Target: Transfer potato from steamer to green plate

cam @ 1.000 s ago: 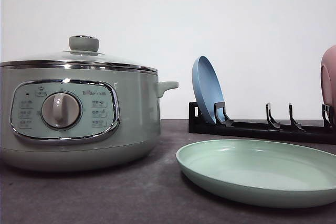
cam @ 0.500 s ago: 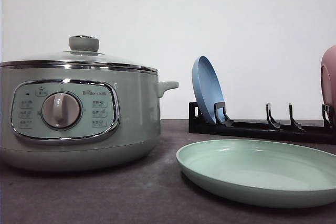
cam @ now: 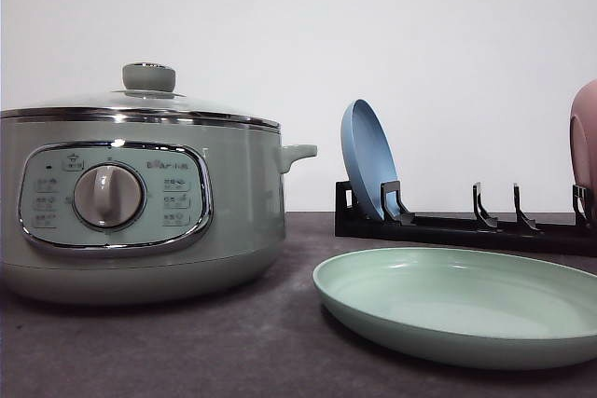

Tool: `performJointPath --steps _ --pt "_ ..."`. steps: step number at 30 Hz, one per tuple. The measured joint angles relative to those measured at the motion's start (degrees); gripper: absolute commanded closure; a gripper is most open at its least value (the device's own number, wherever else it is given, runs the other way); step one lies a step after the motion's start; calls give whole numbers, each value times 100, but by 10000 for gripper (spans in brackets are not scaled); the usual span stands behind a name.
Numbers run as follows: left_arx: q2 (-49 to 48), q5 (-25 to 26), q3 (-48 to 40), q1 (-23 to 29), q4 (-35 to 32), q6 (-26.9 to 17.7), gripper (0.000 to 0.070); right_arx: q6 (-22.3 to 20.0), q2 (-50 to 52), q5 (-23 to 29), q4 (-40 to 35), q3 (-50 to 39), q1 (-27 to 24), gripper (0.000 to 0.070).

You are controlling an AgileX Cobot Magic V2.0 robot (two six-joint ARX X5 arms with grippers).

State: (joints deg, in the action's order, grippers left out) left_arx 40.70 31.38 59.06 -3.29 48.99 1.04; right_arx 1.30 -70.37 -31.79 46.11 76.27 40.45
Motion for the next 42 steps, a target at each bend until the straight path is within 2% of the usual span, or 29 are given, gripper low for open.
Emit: performJointPath --steps 9,14,19,29,38,42 --pt "1520 -435 1491 -362 325 43 115 0 0 27 48 0 0 462" --pt "2526 -1061 2576 -786 718 -13 115 0 0 44 96 0 0 462" --pt "3372 -1518 3198 -1177 871 -61 115 0 0 46 96 0 0 462" --pt "4467 -2433 3373 -1765 905 -261 116 0 0 57 96 0 0 462" --pt "5028 -2570 3373 -1931 907 -313 117 0 0 61 96 0 0 462" --pt "5164 -2796 3373 -1968 910 -315 116 0 0 68 96 0 0 462"
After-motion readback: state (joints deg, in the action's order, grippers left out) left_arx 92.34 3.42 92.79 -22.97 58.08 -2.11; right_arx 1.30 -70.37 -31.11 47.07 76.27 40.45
